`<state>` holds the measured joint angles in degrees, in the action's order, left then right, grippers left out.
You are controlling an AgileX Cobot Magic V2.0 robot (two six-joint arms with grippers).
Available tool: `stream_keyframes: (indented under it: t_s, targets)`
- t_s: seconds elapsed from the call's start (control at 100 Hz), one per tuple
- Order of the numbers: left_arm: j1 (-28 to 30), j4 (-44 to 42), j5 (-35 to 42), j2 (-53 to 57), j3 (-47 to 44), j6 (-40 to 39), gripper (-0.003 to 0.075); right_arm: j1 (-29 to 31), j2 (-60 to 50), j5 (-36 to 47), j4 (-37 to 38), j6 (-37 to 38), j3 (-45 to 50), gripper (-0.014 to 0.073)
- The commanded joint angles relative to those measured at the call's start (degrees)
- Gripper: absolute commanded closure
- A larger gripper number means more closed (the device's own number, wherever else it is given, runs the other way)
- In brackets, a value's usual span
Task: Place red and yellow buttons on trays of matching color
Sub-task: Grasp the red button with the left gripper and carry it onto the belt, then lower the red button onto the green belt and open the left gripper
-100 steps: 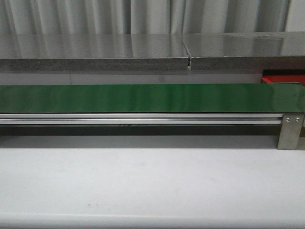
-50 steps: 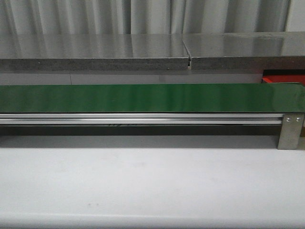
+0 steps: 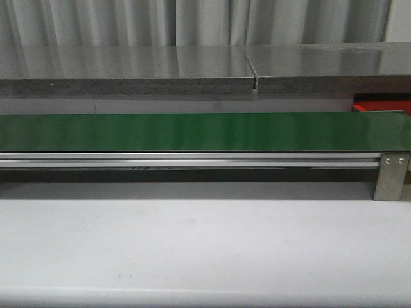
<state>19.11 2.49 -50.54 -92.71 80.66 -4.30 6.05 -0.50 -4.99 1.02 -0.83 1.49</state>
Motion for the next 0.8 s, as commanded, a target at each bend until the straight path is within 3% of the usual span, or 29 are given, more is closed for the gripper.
stream_keyframes:
  t_s: [0.0,0.39,0.72,0.79]
  targets:
    - [-3.3,0.5,1.3,-0.1,4.8,0.7,0.0741,0.2,0.8,4.6,0.4,0.0,-1.2,0.0712]
    - [-10.5,0.3,-5.7,-12.8,17.6,0.8,0.0741,0.2,0.8,4.6,0.4,0.0,-1.2,0.0712]
    - [-10.8,0.3,-7.2,-16.3,18.7,0.8,0.0738,0.2,0.8,4.6,0.4,0.0,-1.2,0.0712]
    - [-10.8,0.3,-7.2,-16.4,18.7,0.8,0.0696,0.2,0.8,4.6,0.4,0.0,-1.2,0.0712]
